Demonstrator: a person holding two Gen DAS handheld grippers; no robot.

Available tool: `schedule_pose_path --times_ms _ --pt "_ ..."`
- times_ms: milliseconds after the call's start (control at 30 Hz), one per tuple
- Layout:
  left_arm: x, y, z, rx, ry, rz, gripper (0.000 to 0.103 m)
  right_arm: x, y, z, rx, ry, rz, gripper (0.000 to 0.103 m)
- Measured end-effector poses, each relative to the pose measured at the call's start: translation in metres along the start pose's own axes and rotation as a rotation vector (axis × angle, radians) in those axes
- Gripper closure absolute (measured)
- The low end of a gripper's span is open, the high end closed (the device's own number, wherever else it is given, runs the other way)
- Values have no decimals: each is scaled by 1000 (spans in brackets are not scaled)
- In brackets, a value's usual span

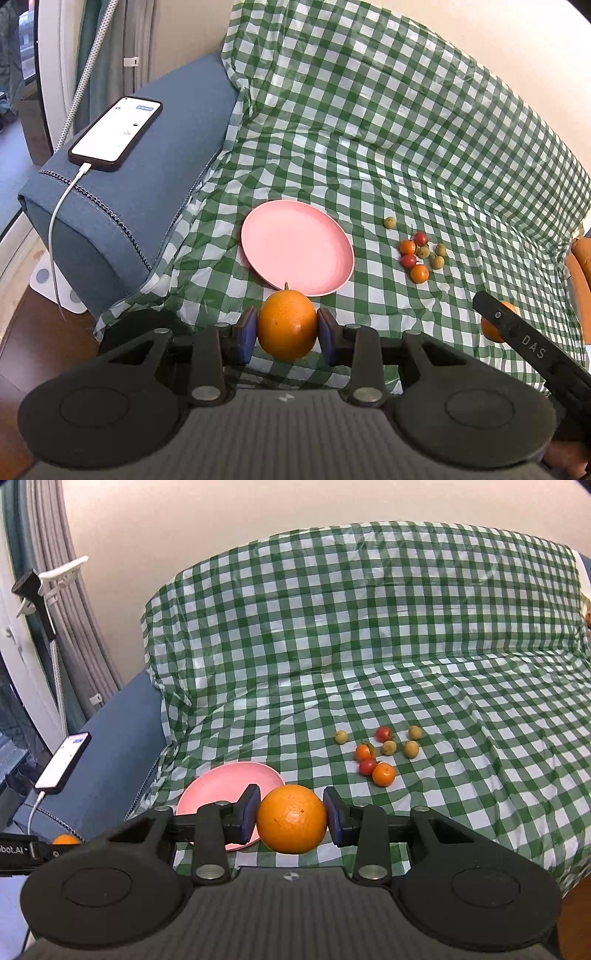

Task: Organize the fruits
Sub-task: 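Carry the held mandarins in both tools over to the pink plate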

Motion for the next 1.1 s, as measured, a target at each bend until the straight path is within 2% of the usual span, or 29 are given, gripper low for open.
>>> schedule_pose_path --times_ms 267,833,1100 --pt "9 -9 -10 -21 -9 1 64 8 -14 -5 -70 18 14 64" --pt "38 -19 -40 -55 -11 33 64 47 -44 -16 -126 -32 8 64" --pt "69 -14 -59 -52 -35 33 64 82 -59 -16 -137 -75 -9 64"
Point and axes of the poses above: each gripper's, at about its wrist camera, not at the fingertips, and x roughly the way its jaws point, y to its right, z to its underside, the point moved 2 cm from there along x, roughly the way its jaws point, and after that the axes turned 3 degrees about -x, right-handed, at the moved point
